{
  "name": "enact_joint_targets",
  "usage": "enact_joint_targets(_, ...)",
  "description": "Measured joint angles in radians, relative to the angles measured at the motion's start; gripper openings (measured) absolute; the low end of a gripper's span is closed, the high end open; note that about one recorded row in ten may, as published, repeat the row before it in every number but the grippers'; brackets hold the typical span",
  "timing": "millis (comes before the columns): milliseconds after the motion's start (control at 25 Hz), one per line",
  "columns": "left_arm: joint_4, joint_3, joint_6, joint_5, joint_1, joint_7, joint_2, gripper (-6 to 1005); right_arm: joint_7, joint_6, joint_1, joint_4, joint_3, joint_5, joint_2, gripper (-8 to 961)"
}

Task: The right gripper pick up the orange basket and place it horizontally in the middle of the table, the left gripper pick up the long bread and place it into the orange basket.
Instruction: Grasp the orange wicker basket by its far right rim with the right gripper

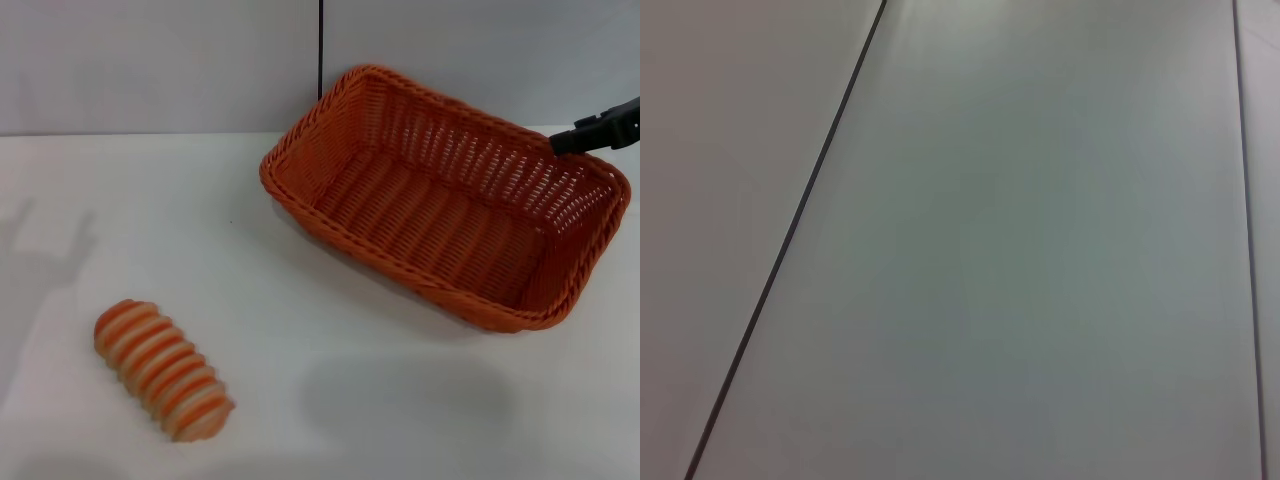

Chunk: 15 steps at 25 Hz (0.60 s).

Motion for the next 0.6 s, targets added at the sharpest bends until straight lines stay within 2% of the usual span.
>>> enact_joint_targets(360, 0.000, 0.000, 0.004, 0.000, 0.000, 0.000, 0.000, 830, -0.020, -0.030, -0.006, -0.005, -0.001, -0.035, 0.028, 491)
enact_joint_targets(600, 0.000, 0.001, 0.004, 0.000, -0.003, -0.001, 0.000, 830, -0.025, -0.042, -0.012, -0.018, -0.001, -0.035, 0.032, 490)
